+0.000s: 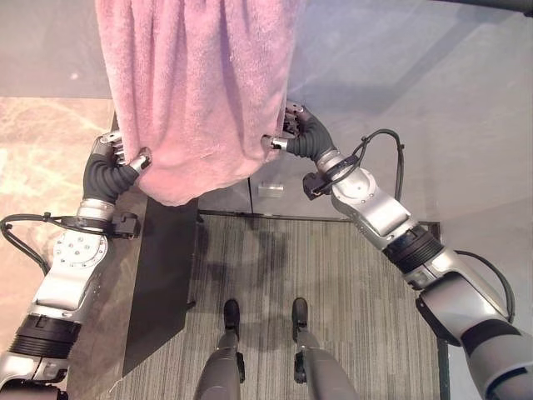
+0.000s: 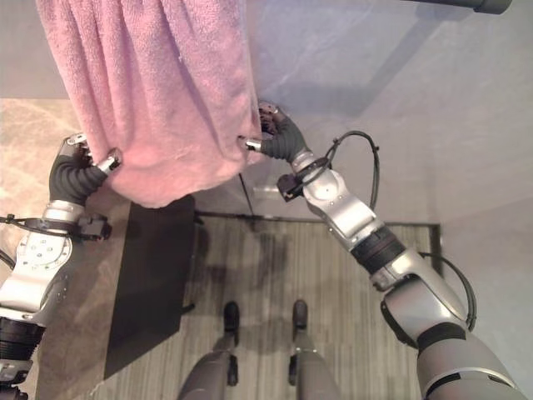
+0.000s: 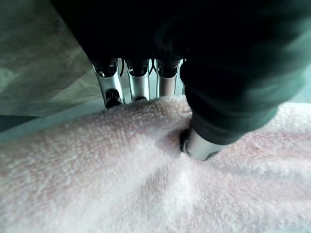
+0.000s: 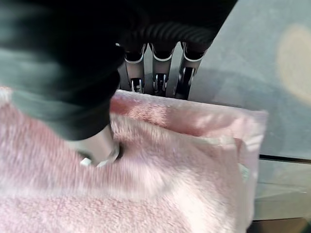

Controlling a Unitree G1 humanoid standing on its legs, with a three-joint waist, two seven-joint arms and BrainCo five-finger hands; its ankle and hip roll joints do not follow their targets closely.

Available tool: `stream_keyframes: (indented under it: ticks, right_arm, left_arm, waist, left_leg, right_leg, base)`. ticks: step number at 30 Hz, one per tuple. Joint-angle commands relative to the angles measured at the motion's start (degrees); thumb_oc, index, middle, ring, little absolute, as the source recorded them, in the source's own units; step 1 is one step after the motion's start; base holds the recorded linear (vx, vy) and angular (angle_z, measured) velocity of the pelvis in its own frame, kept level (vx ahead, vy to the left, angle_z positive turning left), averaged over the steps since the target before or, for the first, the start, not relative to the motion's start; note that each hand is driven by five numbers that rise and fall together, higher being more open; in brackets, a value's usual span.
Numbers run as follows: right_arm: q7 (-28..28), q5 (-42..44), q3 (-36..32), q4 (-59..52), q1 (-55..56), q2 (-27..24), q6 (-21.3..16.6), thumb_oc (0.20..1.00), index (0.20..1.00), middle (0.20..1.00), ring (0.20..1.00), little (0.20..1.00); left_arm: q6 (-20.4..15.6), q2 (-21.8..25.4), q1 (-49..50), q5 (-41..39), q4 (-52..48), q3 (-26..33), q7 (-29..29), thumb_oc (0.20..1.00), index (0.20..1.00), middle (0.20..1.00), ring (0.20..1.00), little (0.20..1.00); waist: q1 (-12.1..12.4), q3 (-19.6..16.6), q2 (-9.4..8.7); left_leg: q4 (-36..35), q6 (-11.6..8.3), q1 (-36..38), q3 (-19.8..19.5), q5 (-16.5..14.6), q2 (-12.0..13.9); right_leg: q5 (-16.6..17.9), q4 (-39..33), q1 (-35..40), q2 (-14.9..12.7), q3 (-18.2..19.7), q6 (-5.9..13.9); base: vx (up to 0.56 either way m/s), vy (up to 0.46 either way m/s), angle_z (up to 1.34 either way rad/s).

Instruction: Put brush and paste in cup on sink, flatten towel.

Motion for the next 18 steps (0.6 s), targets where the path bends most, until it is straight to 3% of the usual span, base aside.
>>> stream_keyframes:
  ticks: [1,8,11,18]
  right_arm:
    - [-1.1,-0.8,-2.3,-3.6,-1.9,0.5,-3.0,0.2,0.2,0.2,0.2,0.2]
    - [-2.5,-1.2,-6.2,-10.0,2.0,-0.4,-4.3,0.2,0.2,0.2,0.2,0.2]
    - [-3.7,-4.1,-12.2,-19.8,7.6,-1.3,-7.1,0.2,0.2,0.2,0.2,0.2]
    - [-2.1,-1.1,-17.1,-26.4,19.4,1.7,-10.3,0.2,0.2,0.2,0.2,0.2]
  left_arm:
    - [-1.0,3.1,3.0,0.9,-1.4,0.8,1.5,0.2,0.2,0.2,0.2,0.2]
    - [-1.8,1.9,3.3,-0.4,-5.1,2.4,1.4,0.2,0.2,0.2,0.2,0.2]
    - [-3.4,0.0,4.3,-4.5,-9.5,4.1,0.2,0.2,0.2,0.2,0.2,0.2]
    - [-3.9,-7.1,7.3,-9.8,-11.5,3.6,-2.2,0.2,0.2,0.2,0.2,0.2]
  waist:
    - [1.1,-2.5,-3.32]
    - [0.6,-2.4,-3.0]
    - [-0.2,-2.8,-2.43]
    - [-1.3,-3.8,-1.57]
  left_leg:
    - [0.0,-4.92,-0.4,-2.3,2.3,5.0]
    - [0.0,-4.96,0.3,-1.7,2.0,5.4]
    - [0.0,-4.95,0.9,-1.5,1.6,5.6]
    - [0.0,-5.11,3.0,-1.1,1.1,6.0]
  right_leg:
    - [2.7,-0.1,-0.2,-9.8,1.6,7.24]
    - [2.5,-0.1,0.1,-9.7,2.0,7.27]
    - [2.1,-0.1,0.4,-9.6,2.2,7.46]
    - [1.0,-0.1,2.4,-9.3,2.5,7.08]
  base:
    - [0.0,0.0,0.0]
    - [0.0,0.0,0.0]
    - [0.0,0.0,0.0]
    - [0.0,-0.004,-0.01]
